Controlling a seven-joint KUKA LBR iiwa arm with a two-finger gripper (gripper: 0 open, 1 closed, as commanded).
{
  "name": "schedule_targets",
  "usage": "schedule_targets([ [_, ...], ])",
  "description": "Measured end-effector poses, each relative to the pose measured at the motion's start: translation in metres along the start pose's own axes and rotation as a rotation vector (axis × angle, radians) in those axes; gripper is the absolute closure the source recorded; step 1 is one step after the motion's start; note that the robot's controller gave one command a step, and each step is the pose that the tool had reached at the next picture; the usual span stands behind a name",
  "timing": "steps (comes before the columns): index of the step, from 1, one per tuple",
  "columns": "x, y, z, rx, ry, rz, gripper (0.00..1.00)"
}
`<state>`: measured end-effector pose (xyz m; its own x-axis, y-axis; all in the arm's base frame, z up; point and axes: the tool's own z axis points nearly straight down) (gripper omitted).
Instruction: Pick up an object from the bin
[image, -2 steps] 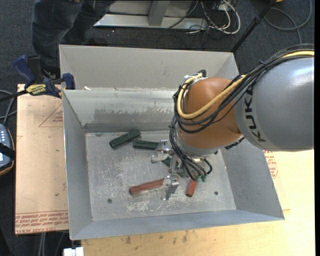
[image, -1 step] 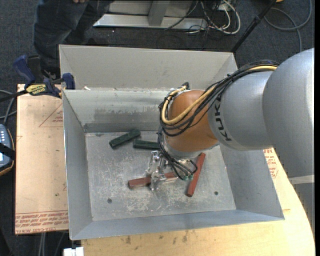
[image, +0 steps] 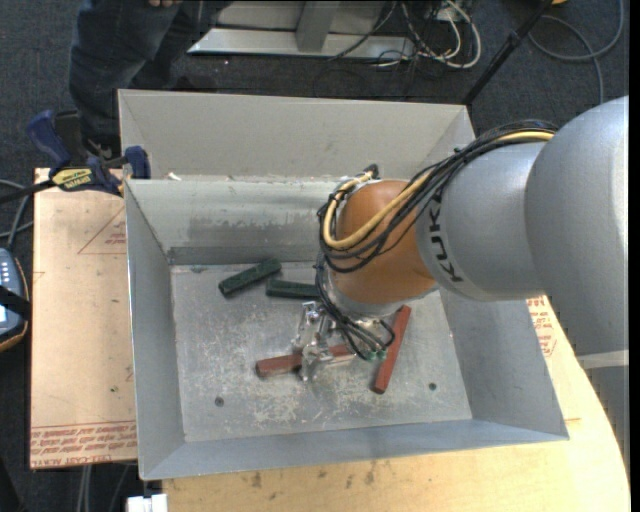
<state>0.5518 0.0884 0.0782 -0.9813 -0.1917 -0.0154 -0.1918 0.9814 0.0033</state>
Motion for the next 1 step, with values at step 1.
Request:
schedule_targets([
  [1,-0.0112,0.0170,-0.1344,0.002,0.012,-0.021,1.00],
])
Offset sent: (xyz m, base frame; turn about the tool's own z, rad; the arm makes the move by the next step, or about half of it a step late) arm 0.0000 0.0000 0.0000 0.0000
